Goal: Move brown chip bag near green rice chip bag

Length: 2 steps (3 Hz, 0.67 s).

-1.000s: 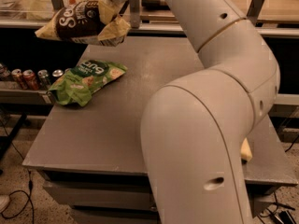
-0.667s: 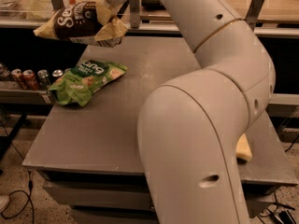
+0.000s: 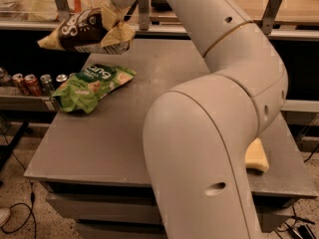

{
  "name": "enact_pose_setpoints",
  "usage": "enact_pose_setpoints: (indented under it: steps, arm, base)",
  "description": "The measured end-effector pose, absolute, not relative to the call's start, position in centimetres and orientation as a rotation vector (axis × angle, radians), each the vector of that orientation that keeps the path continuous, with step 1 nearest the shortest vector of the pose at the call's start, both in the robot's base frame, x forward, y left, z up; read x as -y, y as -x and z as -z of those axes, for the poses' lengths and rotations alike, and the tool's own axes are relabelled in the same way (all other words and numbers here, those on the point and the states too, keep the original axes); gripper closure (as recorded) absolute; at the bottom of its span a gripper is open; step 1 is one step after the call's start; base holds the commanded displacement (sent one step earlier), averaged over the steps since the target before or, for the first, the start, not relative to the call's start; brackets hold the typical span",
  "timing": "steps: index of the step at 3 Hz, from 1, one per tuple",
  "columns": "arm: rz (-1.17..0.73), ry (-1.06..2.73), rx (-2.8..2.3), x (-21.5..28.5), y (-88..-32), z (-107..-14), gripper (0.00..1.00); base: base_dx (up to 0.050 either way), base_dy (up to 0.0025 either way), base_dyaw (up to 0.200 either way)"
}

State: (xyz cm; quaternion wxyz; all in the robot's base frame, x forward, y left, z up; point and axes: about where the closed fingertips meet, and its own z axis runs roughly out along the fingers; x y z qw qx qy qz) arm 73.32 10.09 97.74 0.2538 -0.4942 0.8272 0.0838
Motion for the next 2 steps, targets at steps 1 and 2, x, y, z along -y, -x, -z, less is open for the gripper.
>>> enact_pose_setpoints:
  steps: [1,2]
  arm:
    - [-0.218,1.316,-2.258,-9.74,-73.85,-97.62,0.12]
    - [-0.21,1.301,-2.265,-9.41,-74.24,-97.46,0.0]
  base:
    - [0.0,0.0,0.0]
    - [0.0,0.0,0.0]
